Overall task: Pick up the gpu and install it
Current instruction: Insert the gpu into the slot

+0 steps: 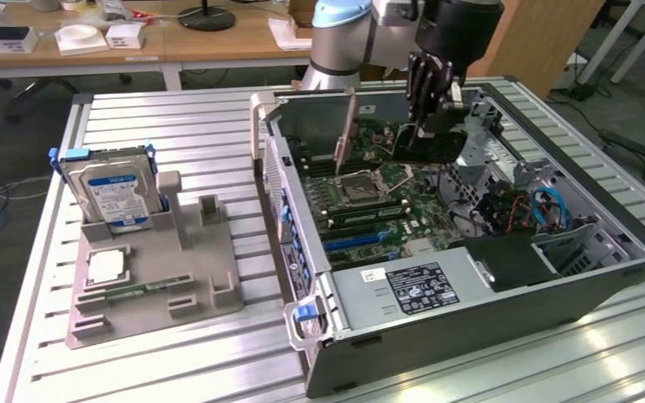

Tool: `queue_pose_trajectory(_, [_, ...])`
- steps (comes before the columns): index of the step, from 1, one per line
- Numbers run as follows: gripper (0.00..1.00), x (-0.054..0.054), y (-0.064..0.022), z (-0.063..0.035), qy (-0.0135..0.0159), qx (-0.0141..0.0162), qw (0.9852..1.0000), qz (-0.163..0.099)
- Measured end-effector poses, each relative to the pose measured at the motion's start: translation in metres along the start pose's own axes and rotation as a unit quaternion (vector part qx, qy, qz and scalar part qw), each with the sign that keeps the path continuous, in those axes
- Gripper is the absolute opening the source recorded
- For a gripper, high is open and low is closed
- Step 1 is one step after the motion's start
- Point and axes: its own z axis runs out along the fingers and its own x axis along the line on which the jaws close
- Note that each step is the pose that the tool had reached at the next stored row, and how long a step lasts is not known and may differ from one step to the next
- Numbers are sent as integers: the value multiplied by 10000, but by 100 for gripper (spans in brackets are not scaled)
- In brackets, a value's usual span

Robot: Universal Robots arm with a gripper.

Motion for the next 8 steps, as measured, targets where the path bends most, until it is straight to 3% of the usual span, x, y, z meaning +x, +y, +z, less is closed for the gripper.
queue_pose_trajectory(8, [27, -1, -3, 14, 5, 16, 9990, -442])
